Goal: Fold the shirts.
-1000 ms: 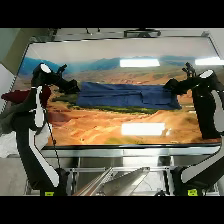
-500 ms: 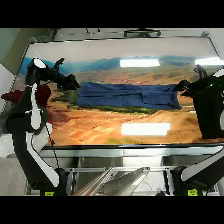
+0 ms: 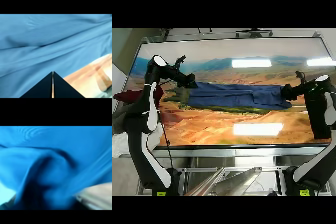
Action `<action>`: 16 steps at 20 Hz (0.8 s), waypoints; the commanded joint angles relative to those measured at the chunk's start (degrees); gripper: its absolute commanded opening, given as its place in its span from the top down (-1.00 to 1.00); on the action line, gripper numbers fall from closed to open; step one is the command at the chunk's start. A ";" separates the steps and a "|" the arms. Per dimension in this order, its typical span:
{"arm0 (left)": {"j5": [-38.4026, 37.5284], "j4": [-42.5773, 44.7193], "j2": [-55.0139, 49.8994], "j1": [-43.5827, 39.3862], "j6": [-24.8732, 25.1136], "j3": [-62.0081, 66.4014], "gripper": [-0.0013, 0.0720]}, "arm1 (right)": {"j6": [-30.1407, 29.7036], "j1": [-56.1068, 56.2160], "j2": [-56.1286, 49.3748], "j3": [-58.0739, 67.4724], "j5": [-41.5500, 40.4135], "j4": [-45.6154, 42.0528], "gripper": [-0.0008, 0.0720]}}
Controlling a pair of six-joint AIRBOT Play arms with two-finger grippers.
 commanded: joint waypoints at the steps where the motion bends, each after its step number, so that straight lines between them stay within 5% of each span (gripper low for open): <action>1: 1.27 -0.02 0.07 -4.04 0.00 -0.04 0.97 | -2.51 1.36 -0.28 0.70 1.57 2.69 0.86; 9: 24.44 -0.52 -1.64 -19.06 -0.07 -3.41 0.92 | 1.33 2.78 9.11 7.82 9.92 10.27 0.92; 16: 32.20 -15.19 -12.94 -27.39 -0.13 1.38 0.92 | 7.28 8.50 18.34 8.57 9.94 10.82 0.92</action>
